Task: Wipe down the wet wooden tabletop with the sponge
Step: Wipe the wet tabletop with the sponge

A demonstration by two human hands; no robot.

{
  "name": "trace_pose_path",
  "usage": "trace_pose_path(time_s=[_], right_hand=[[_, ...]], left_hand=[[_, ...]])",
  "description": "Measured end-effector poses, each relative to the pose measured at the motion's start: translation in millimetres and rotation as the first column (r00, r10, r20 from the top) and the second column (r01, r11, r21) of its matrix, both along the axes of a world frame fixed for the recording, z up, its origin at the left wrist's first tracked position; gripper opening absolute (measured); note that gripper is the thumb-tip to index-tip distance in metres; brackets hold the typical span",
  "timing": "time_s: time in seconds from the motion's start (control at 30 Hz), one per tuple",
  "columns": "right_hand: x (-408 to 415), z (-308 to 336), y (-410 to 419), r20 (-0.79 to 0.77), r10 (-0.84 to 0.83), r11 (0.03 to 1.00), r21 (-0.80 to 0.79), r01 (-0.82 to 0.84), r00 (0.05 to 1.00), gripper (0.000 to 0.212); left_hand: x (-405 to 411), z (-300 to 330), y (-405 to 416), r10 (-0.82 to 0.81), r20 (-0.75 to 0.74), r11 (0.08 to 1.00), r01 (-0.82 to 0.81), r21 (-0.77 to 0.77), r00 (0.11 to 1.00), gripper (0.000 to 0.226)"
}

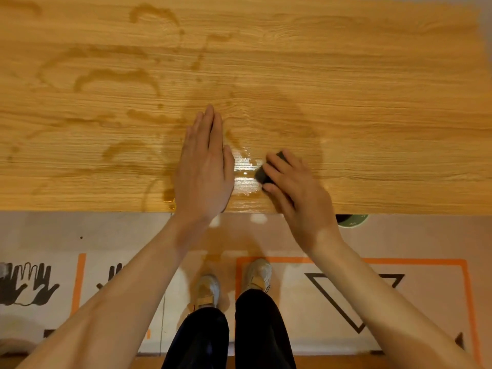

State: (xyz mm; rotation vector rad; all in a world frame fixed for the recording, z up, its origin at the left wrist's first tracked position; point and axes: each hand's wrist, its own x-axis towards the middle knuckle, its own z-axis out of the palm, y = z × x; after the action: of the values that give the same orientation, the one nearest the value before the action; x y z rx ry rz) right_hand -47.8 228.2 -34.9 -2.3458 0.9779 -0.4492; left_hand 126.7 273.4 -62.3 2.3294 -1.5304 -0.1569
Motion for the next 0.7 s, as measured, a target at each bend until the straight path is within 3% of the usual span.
trace_pose_path(time_s=[0.17,0.27,0.37,0.47,0.6,0.7], right_hand=[[63.0,-9.4,-64.2,-0.081,-0.084,0.995,-0.064,0.079,0.993,0.023],[37.7,-5.1,-17.0,-0.075,-0.027,0.998,-0.052,0.024,0.997,0.022],[4.0,-2.1,45.1,-0.017,-0.004,0.998,-0.061,0.003,1.0,0.034],[16.4,-5.3,23.2,-0.003,0.006,0.999,-0.034,-0.006,1.0,0.038],[58.1,-3.9,-22.8,-0.015,-0.154,0.987,-0.042,0.153,0.988,0.034],[30.7,-7.6,-10.8,-0.051,-0.027,0.996,-0.082,0.023,0.998,0.036]], left_hand=[[0.2,0.0,1.8,-0.012,-0.028,1.0,0.012,0.004,1.0,0.054],[1.2,-0.3,2.0,-0.016,-0.038,1.0,0.015,-0.009,0.999,0.054],[1.3,-0.2,2.5,-0.016,-0.046,1.0,0.015,-0.021,0.999,0.054],[2.6,-0.2,1.6,-0.019,-0.053,1.0,0.018,-0.015,0.998,0.054],[8.7,5.1,1.3,-0.056,-0.131,0.998,0.057,0.007,0.99,0.057],[24.6,10.1,10.6,-0.155,-0.148,0.987,0.16,0.02,0.977,0.055]])
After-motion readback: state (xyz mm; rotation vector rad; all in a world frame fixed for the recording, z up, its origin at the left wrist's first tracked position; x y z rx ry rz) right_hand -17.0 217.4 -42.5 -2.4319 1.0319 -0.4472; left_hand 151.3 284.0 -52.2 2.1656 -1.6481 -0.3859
